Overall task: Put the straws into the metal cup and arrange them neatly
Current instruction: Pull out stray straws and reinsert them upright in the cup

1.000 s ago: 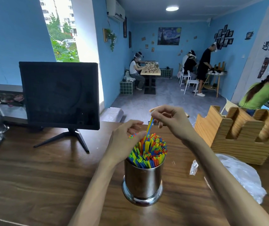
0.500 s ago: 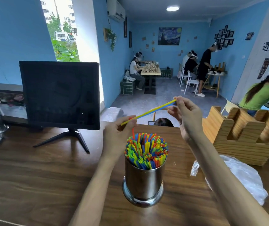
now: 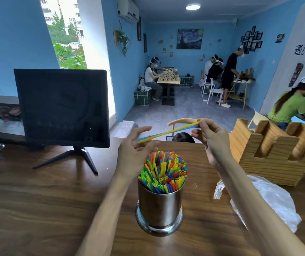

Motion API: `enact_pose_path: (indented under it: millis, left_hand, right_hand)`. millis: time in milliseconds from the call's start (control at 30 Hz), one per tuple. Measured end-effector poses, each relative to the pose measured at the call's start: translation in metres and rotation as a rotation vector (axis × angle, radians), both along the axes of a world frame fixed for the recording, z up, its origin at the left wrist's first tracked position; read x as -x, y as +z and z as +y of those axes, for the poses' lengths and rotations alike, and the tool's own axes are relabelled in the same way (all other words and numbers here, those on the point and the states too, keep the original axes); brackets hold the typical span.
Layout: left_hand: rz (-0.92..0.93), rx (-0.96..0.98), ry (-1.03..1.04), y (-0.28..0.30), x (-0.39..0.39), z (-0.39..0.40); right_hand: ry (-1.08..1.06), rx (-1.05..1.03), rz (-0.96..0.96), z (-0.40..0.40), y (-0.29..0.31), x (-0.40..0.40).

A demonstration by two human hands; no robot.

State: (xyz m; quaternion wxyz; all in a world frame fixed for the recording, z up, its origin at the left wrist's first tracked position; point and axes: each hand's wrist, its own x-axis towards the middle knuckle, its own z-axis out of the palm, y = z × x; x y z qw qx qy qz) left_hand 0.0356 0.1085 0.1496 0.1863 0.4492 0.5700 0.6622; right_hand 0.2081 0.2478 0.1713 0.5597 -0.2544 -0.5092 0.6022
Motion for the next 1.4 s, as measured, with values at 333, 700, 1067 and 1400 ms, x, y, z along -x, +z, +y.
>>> enact_pose_path:
  millis: [333, 700, 1067, 1400]
  left_hand:
    - [-0.165, -0.102, -0.072, 0.009, 0.000, -0.004]
    - [-0.279, -0.170, 0.029, 0.016, 0.004, -0.002]
    - [-0.276, -0.290, 0.155, 0.022, 0.004, -0.002]
    - [-0.112, -0.280, 0.210, 0.037, 0.005, 0.001]
  right_hand:
    - [-0.029, 0.081, 0.037, -0.008, -0.009, 0.011]
    - [0.088, 0.129, 0.051, -0.020, -0.016, 0.028]
    - [-0.027, -0.350, -0.411, -0.030, -0.030, 0.029]
    - [0.249, -0.671, -0.716, -0.037, -0.019, 0.021]
